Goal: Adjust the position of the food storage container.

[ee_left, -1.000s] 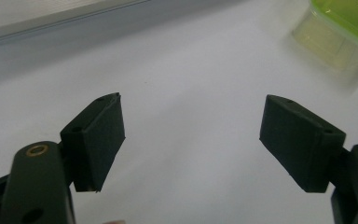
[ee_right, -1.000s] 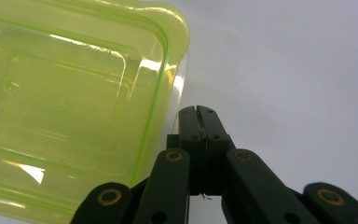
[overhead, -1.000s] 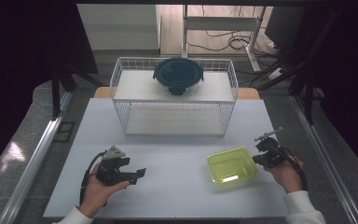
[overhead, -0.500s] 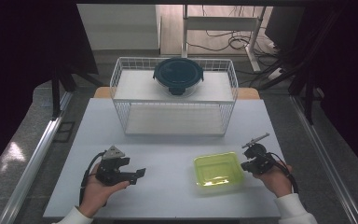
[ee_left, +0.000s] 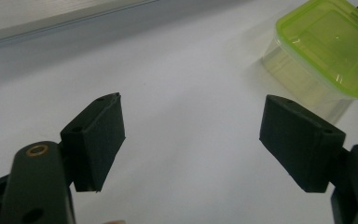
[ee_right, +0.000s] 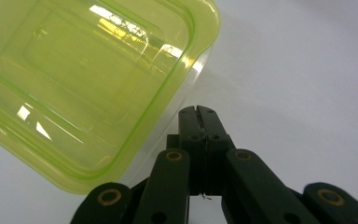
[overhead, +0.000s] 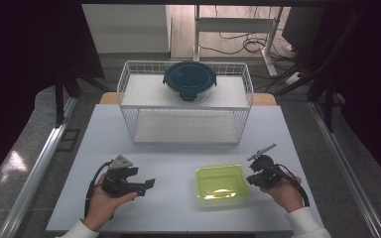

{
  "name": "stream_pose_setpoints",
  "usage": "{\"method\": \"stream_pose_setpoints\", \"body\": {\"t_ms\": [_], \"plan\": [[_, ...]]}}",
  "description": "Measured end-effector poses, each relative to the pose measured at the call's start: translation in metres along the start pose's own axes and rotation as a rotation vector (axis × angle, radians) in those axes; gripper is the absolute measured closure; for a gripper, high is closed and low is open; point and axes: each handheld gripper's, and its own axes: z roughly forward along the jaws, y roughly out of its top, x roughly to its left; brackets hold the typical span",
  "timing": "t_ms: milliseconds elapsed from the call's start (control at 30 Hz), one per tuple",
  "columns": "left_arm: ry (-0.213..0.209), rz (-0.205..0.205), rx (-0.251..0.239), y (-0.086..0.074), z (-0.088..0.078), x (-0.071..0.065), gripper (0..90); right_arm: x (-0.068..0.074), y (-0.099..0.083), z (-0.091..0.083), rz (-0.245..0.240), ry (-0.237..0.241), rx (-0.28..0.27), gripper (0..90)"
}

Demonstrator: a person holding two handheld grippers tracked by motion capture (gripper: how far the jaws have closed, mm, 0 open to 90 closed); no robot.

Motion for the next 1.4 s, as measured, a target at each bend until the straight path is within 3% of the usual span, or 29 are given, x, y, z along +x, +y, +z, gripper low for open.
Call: {"method": "stream_pose_setpoints", "body": {"t_ms": [367, 767, 867, 1100, 1400], "plan": [[-0.003, 0.004, 0.007, 0.0, 0.001, 0.0, 21.4, 0.028, 0.01, 0.008, -0.061, 0.041, -0.008, 88.7], [-0.002, 0.003, 0.011, 0.0, 0.002, 0.0, 21.5, 0.056, 0.025, 0.021, -0.117, 0.074, -0.052, 88.7], [0.0, 0.005, 0.013, 0.0, 0.003, -0.001, 21.6, 0.059, 0.027, 0.022, -0.12, 0.091, -0.059, 88.7], [0.003, 0.006, 0.015, -0.001, 0.003, 0.0, 21.7, 0.07, 0.031, 0.029, -0.152, 0.071, -0.054, 88.7], [0.002, 0.002, 0.014, -0.001, 0.003, 0.001, 21.6, 0.07, 0.03, 0.029, -0.155, 0.065, -0.062, 88.7]]}}
